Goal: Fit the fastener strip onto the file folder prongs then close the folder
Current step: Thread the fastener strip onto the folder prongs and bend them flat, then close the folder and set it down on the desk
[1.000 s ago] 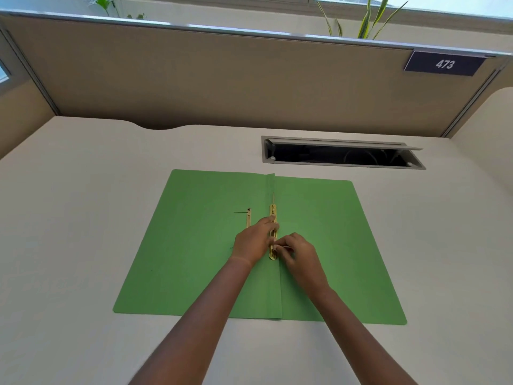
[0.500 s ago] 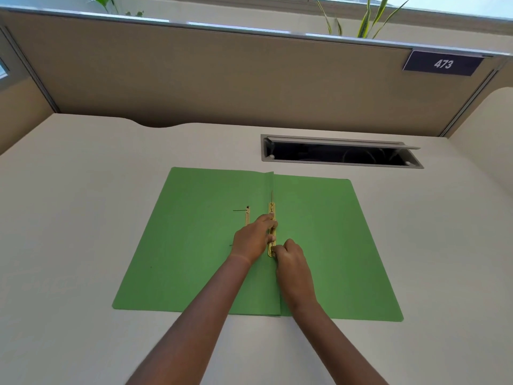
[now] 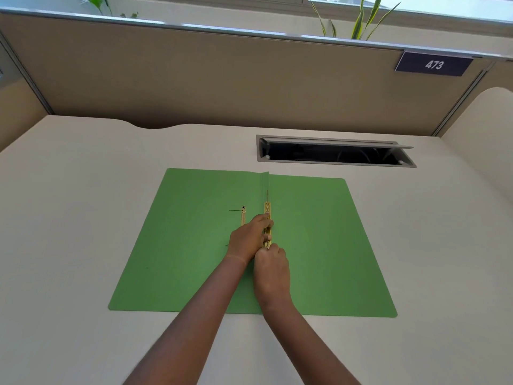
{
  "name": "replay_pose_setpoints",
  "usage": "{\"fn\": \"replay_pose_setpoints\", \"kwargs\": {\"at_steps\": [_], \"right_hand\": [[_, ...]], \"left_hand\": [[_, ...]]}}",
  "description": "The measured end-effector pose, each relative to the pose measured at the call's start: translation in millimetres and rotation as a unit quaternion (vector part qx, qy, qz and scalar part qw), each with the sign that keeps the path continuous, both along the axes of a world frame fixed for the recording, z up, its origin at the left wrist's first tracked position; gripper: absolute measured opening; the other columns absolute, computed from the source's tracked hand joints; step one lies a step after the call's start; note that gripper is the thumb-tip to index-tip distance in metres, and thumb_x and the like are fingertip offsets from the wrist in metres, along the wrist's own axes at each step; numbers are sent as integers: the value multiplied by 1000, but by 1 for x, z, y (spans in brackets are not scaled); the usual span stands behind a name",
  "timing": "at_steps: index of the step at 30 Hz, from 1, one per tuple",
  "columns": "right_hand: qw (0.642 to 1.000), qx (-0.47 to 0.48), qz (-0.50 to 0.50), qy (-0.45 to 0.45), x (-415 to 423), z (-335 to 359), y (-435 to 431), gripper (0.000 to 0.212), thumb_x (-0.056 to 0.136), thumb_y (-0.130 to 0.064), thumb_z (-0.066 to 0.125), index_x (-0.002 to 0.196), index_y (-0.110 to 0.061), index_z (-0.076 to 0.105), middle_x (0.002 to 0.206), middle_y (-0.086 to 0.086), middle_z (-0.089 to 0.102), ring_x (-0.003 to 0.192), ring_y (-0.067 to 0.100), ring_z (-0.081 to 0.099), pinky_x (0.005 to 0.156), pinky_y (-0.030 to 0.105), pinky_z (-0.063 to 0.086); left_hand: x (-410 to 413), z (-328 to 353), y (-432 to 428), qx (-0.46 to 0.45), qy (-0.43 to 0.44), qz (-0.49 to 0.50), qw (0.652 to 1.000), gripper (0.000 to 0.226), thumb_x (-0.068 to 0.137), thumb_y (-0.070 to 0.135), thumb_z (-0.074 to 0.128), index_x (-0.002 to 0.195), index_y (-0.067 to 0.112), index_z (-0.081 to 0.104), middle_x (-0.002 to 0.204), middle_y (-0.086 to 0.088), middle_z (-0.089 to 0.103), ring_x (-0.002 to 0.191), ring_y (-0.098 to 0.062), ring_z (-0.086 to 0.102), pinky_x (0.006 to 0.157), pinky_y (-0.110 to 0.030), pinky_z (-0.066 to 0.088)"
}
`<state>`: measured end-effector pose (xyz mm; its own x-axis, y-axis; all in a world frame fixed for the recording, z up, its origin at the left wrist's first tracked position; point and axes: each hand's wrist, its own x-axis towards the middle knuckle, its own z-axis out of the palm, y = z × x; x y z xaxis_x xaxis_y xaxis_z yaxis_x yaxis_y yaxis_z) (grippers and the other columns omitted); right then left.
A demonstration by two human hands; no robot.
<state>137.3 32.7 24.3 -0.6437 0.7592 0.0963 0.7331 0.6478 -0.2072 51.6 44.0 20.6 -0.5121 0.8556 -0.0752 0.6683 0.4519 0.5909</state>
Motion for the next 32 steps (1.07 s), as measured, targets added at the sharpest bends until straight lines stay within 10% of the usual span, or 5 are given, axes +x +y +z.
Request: {"fn": "replay_pose_setpoints", "kwargs": {"at_steps": [17,24,28,32], "right_hand": [[991,38,115,48,55,-17,25,23,49,-11,88,61,-14,69,54,-2,61,48,11,57,37,18,44],[997,5,46,67,75,-21,61,31,74,-18,73,99,-1,67,94,21,69,83,34,68,68,39,58],[999,-40,-8,-3,81,-17,75,51,92,-37,45,135,-10,40,144,22,36,136,35,29,109,49,29],[996,-67,-23,-56,87,-22,81,63,91,-56,21,144,-22,17,155,11,14,143,29,9,113,54,14]], "left_hand": [[2,1,-6,-7,48,-26,998,40,94,13,46,134,19,48,152,9,35,126,-18,52,95,-35,47],[-20,-7,-40,97,180,48,978,27,85,5,56,110,7,67,127,-12,63,108,-33,61,87,-41,52],[-45,-7,-61,-39,175,191,965,37,92,20,50,125,4,53,141,-21,43,126,-35,43,101,-44,40],[-68,-12,-83,-126,166,261,943,48,94,34,43,133,6,42,141,-24,38,127,-35,38,104,-45,37]]}}
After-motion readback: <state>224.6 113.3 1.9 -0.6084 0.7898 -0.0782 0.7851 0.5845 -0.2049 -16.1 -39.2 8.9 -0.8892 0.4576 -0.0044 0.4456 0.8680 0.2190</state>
